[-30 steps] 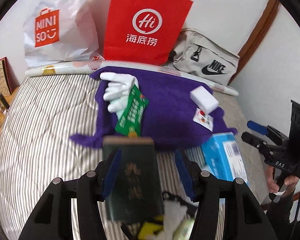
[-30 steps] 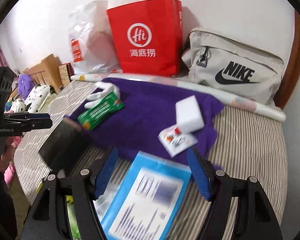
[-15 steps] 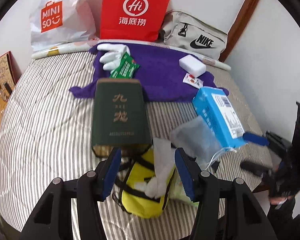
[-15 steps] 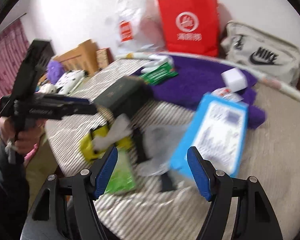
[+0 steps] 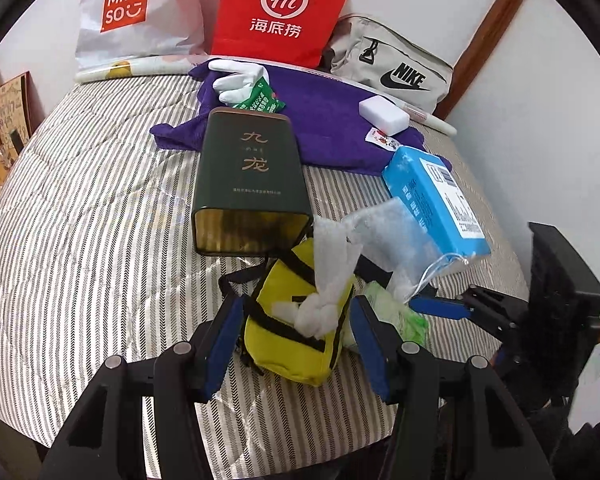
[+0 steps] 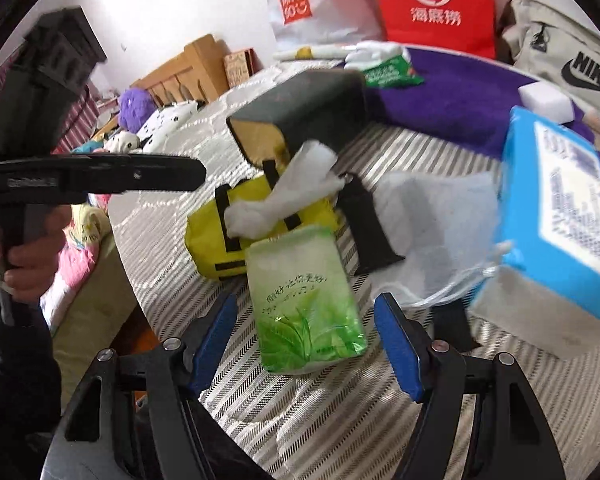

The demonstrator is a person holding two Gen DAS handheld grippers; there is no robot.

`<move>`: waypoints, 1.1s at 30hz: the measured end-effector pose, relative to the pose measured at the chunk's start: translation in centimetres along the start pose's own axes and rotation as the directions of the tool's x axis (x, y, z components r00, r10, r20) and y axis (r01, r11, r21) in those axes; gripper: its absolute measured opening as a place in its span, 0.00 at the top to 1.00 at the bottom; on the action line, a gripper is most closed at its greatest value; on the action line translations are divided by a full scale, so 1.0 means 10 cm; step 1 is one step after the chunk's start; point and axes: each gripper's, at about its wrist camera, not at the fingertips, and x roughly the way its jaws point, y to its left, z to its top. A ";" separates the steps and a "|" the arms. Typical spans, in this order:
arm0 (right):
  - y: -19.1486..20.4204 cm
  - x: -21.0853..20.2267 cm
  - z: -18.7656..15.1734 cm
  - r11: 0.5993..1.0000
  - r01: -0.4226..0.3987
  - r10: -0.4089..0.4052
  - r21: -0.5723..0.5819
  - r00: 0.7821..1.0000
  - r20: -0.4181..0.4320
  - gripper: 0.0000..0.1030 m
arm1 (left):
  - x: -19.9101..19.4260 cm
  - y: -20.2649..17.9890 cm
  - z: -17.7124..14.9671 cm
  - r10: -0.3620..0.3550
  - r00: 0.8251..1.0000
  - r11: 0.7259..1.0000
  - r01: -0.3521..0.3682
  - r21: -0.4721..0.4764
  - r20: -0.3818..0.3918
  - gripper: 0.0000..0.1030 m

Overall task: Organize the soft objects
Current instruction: 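Grasp the green tea tissue pack with the right tool while the left tool grasps the white mesh cloth, then lift the tissue pack with the right tool while the left tool pulls the mesh cloth from the yellow pouch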

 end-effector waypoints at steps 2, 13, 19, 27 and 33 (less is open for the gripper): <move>0.03 0.07 0.00 1.000 -0.003 0.003 -0.005 1.000 -0.010 0.34 | -0.01 -0.03 -0.01 -0.011 1.000 1.000 0.011 0.011 0.009 0.48; 0.07 0.03 -0.10 0.996 0.050 -0.048 -0.070 0.999 0.024 0.47 | 0.08 -0.09 -0.04 -0.002 1.000 0.999 0.003 0.032 -0.014 0.48; -0.10 -0.30 -0.24 0.997 0.069 -0.069 -0.017 0.996 0.049 0.47 | 0.17 -0.28 -0.04 0.022 1.000 0.994 -0.021 0.110 -0.006 0.48; -0.49 -0.62 -0.56 0.983 0.164 -0.168 0.081 0.985 0.047 0.46 | 0.53 -0.42 -0.11 0.105 0.994 0.980 -0.099 0.174 -0.024 0.58; -0.74 -0.71 -0.69 0.965 0.225 -0.231 0.136 0.972 0.033 0.46 | 0.58 -0.44 -0.16 0.156 0.988 0.968 -0.157 0.197 0.022 0.71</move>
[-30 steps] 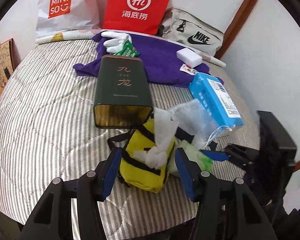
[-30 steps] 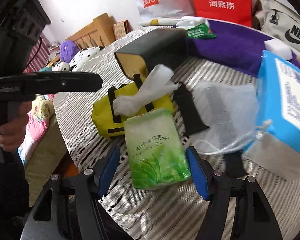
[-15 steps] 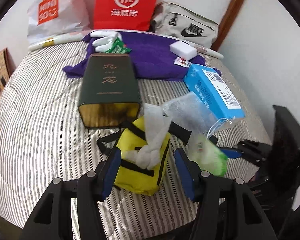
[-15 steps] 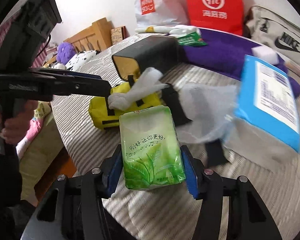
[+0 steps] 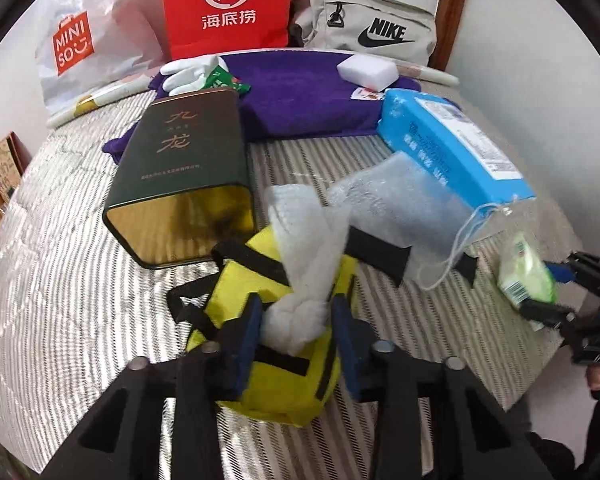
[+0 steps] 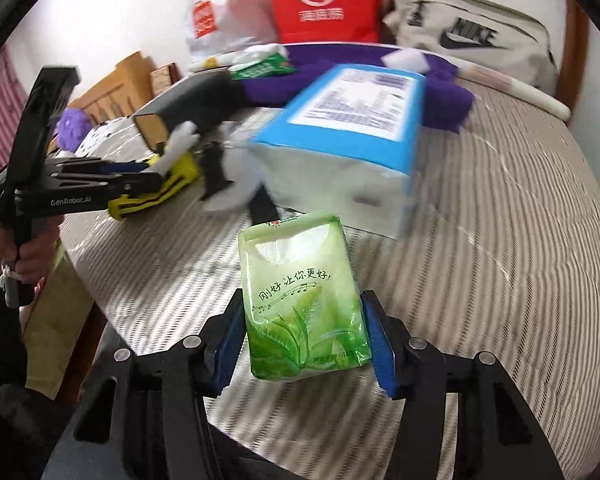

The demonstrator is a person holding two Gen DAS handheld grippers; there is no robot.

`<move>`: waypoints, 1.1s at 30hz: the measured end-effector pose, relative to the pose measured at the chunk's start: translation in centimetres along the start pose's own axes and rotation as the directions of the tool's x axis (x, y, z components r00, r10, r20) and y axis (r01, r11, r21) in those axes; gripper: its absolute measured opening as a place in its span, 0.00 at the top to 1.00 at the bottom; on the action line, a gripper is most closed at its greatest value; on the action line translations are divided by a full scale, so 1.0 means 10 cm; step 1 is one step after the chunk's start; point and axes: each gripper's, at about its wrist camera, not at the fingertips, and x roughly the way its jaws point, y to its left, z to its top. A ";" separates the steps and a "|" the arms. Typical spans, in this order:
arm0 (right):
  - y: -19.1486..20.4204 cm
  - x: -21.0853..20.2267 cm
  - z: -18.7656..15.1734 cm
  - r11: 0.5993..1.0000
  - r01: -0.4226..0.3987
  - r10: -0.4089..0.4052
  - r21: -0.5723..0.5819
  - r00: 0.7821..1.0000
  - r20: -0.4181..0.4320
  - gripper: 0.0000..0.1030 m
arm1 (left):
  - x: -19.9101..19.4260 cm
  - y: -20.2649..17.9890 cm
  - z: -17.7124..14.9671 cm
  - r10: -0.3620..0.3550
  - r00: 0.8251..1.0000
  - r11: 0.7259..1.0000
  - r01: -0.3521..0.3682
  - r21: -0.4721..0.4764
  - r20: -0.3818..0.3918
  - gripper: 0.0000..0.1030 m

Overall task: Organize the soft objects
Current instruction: 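Lift the tissue pack with the right tool while the left tool pulls the mesh cloth from the yellow pouch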

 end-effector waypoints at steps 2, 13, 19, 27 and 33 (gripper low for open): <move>-0.05 0.02 0.00 1.000 0.008 -0.008 0.022 1.000 0.006 0.46 | -0.02 0.02 -0.01 -0.002 1.000 1.000 0.002 -0.008 0.006 0.74; -0.03 0.12 0.07 0.999 0.016 -0.018 0.037 0.999 0.040 0.44 | 0.02 0.06 0.01 -0.029 1.000 0.997 0.029 -0.070 0.004 0.71; -0.02 0.13 0.06 0.999 0.046 -0.047 0.024 0.998 0.050 0.49 | -0.12 0.14 -0.04 -0.079 0.996 0.991 0.082 -0.110 0.038 0.73; -0.01 0.13 0.05 0.998 0.049 -0.050 0.025 0.998 0.049 0.49 | -0.40 0.30 -0.14 -0.088 0.992 0.981 0.101 -0.163 0.085 0.73; -0.04 0.09 0.07 0.998 0.011 -0.014 0.055 0.999 0.052 0.50 | -0.44 0.46 -0.19 -0.052 0.995 0.976 0.069 -0.205 0.085 0.73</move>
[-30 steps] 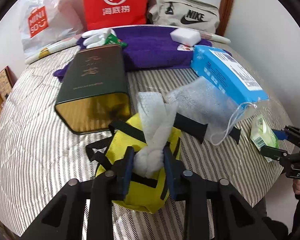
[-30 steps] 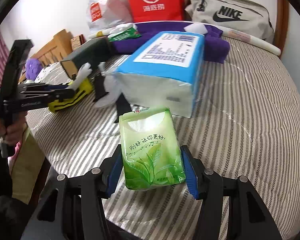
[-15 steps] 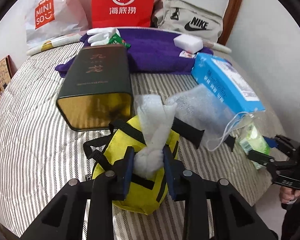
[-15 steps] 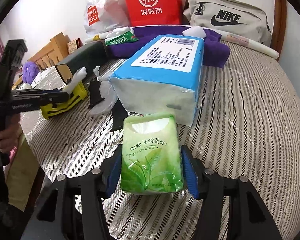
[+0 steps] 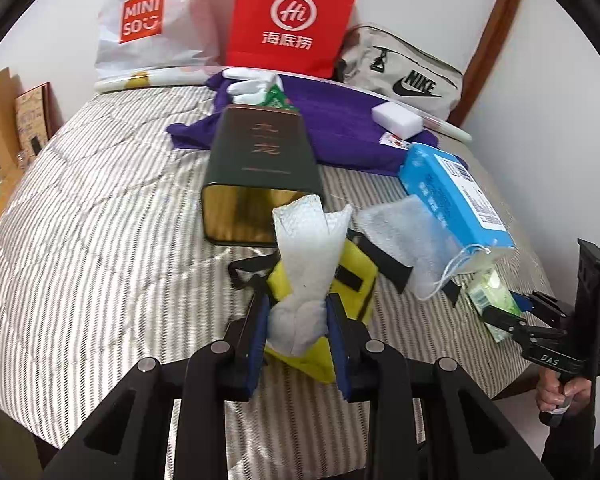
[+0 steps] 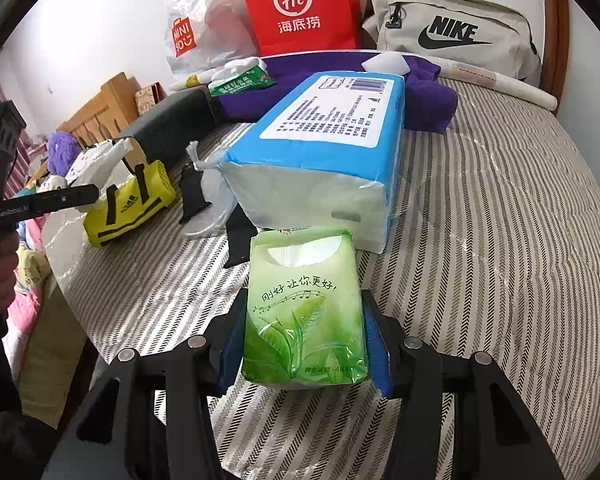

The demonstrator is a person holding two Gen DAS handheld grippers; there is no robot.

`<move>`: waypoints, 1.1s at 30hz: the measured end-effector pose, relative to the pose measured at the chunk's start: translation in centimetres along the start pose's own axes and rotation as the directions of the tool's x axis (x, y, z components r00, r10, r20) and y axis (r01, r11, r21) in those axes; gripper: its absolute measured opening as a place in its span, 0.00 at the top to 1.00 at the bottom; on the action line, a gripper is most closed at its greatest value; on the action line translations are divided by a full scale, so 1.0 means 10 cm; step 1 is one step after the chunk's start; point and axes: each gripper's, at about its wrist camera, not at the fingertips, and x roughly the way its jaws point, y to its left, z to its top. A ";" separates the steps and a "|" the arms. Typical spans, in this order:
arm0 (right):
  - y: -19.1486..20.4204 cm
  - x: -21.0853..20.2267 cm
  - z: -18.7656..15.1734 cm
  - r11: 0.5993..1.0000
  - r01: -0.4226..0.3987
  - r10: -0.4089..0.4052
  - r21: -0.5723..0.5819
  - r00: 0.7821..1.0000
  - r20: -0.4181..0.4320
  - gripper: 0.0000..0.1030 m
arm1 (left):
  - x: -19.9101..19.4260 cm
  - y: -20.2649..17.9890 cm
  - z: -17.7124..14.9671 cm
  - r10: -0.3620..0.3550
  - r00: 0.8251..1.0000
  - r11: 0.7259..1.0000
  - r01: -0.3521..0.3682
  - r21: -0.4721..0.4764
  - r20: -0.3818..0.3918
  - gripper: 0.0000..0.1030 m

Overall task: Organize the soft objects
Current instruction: 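Lift the tissue pack with the right tool while the left tool pulls the mesh cloth from the yellow pouch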

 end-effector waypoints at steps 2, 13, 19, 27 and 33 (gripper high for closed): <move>0.01 -0.04 0.01 1.000 0.002 -0.002 -0.009 1.000 0.011 0.50 | -0.02 0.05 0.00 0.013 1.000 1.000 -0.013 -0.017 0.004 0.73; 0.05 -0.35 0.21 0.998 -0.062 0.064 -0.028 0.994 0.086 0.50 | -0.10 0.30 -0.03 0.017 1.000 0.997 -0.016 -0.080 0.017 0.73; 0.10 -0.45 0.33 0.996 -0.084 0.088 -0.041 0.990 0.109 0.50 | -0.29 0.35 0.03 -0.019 0.997 0.995 0.026 -0.097 0.068 0.73; 0.11 -0.46 0.55 0.997 -0.077 0.080 -0.026 0.988 0.133 0.50 | -0.27 0.41 0.15 0.015 0.997 0.994 -0.006 -0.111 0.073 0.73; 0.09 -0.41 0.72 0.998 -0.064 0.064 -0.003 0.987 0.148 0.50 | -0.23 0.40 0.26 -0.004 0.997 0.995 0.012 -0.101 0.079 0.73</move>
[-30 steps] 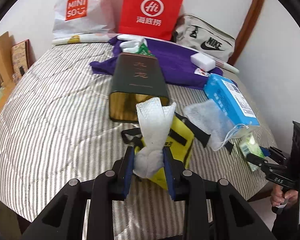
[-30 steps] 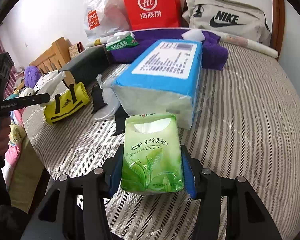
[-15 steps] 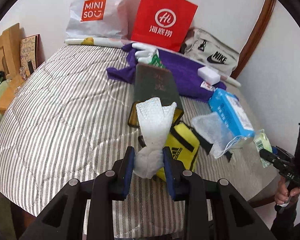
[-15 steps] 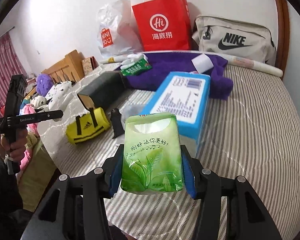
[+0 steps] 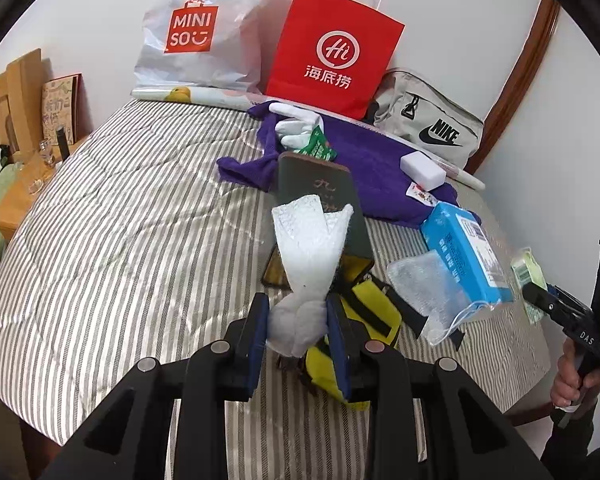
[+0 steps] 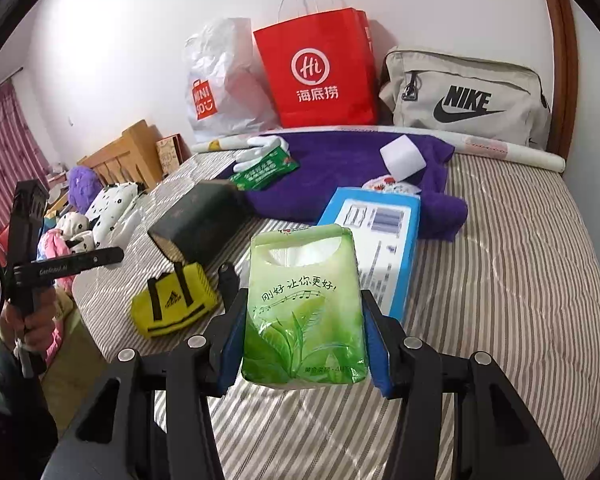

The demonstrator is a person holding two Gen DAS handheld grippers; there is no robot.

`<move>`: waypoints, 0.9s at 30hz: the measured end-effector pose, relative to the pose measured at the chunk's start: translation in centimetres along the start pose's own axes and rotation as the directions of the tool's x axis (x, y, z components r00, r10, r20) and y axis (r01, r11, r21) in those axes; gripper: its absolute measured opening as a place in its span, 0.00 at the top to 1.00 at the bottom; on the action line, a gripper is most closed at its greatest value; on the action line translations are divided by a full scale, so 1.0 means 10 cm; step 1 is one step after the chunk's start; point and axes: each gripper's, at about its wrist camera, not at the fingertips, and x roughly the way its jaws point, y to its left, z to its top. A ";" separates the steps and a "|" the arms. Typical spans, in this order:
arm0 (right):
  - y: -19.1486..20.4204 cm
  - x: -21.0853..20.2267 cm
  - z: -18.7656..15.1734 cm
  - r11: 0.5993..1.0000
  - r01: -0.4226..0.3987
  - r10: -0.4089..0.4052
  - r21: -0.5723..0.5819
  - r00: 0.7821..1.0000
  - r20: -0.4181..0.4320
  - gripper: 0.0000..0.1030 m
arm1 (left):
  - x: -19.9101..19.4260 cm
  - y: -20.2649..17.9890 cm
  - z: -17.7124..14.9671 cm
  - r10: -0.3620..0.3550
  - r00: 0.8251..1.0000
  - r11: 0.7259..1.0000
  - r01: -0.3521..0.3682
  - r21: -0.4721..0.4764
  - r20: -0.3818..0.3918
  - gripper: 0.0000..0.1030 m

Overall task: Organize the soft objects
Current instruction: 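Lift the tissue pack with the right tool while the left tool pulls the mesh cloth from the yellow pouch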

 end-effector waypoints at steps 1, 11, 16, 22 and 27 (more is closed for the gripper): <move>-0.01 0.01 0.03 1.000 0.001 -0.001 0.001 1.000 0.004 0.50 | 0.00 -0.01 0.02 -0.001 1.000 1.000 0.001 0.004 0.001 0.73; -0.03 0.08 0.26 1.000 0.004 -0.004 0.009 1.000 0.021 0.50 | 0.03 -0.14 0.24 -0.006 1.000 0.999 0.005 0.050 0.009 0.73; -0.02 0.11 0.34 1.000 0.005 -0.004 -0.007 1.000 0.031 0.50 | 0.04 -0.20 0.34 -0.008 1.000 0.998 0.007 0.062 0.017 0.73; -0.03 0.17 0.40 1.000 0.003 -0.002 -0.004 0.999 0.040 0.50 | 0.13 -0.28 0.42 -0.013 1.000 0.998 0.012 0.067 0.010 0.73; -0.09 0.24 0.45 1.000 -0.001 0.000 0.006 0.999 0.041 0.50 | 0.22 -0.32 0.48 -0.024 1.000 0.998 0.024 0.063 -0.004 0.73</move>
